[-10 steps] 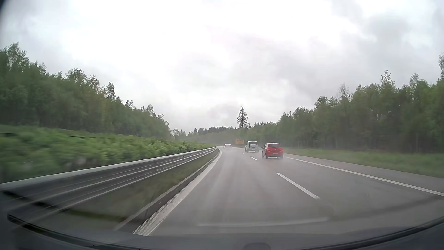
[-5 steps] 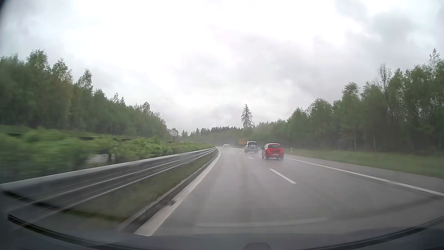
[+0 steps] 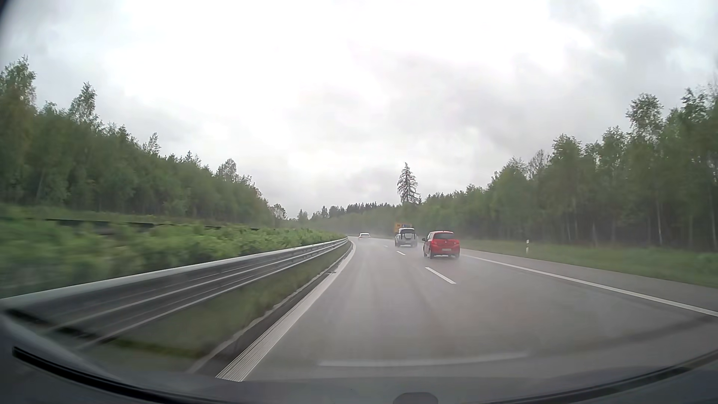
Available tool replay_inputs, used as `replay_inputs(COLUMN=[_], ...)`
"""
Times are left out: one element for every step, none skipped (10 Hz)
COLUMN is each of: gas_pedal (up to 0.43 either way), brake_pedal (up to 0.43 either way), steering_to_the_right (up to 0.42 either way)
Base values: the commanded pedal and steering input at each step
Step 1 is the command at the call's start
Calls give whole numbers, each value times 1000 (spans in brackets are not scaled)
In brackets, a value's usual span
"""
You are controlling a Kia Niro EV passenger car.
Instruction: Follow the waypoints while adhering to traffic rules and regulations
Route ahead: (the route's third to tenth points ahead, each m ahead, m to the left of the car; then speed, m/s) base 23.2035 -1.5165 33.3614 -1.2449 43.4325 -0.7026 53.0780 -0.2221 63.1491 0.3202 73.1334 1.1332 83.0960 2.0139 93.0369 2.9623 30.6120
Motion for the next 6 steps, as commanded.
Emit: replay_inputs(gas_pedal=[331,331,331,331,331,331], brake_pedal=[0,0,0,0,0,0], steering_to_the_right=[-7,-8,-8,-8,-8,-9])
